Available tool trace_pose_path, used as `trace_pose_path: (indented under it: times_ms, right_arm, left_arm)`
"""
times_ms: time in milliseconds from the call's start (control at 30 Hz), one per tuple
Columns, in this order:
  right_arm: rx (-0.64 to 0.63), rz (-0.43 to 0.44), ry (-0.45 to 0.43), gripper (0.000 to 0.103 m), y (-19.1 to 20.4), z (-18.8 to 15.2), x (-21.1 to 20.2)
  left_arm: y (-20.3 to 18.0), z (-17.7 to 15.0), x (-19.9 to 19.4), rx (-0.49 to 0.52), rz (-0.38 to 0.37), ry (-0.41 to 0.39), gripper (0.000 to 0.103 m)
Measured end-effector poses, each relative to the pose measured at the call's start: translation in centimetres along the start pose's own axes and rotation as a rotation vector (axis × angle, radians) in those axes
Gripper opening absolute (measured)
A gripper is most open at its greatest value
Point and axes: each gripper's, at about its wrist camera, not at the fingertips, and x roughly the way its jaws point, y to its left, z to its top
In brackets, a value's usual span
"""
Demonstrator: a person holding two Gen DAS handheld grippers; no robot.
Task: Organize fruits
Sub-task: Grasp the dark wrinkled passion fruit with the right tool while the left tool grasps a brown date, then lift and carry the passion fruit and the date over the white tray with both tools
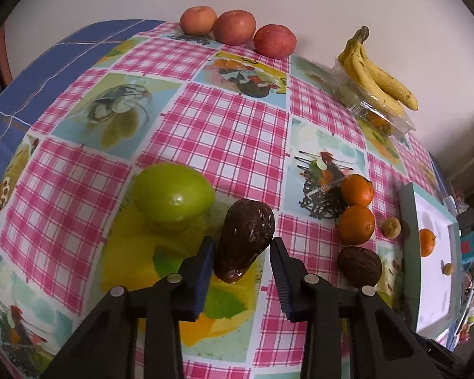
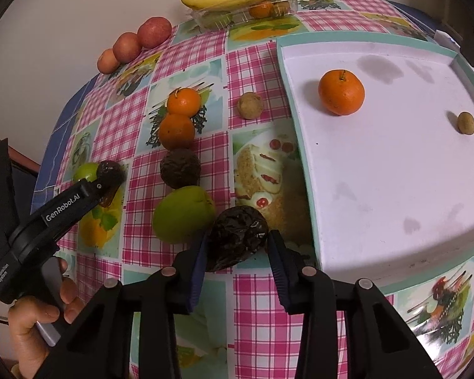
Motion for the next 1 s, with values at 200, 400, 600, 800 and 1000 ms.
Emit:
trace_pose_path:
  times_ms: [200,400,600,800,1000]
  right_arm:
    - [0.01,0.011,0.0,0.039,-0.3,0.0,0.0]
    - [0.004,0.009,-0.005,0.037,-0.2,-0.1,-0.2]
    - [0.008,0.007,-0.014,0.036,-0.7,0.0,-0.6]
    - [0.027,0.013,-0.056,0.036,-1.2,0.4,-1.7]
    - [0.035,0.025,-0.127,0.036,-1.6,0.8,-3.6]
  left_arm:
    - [0.7,-0.1,-0.3,-0.037,0.012,0.03,0.028]
    - [0.8,-0.2,-0.4,-0.053,0.006,0.036,0.028]
    - [1.3,-0.4,-0.8,-0.115,-0.041,0.05,0.027]
    - [1.5,-0.2,-2.4,-0.152,-0.089,0.01,0.027]
    - [0.5,0.4,-5.1,-0.13,-0.142,-0.062,0.027]
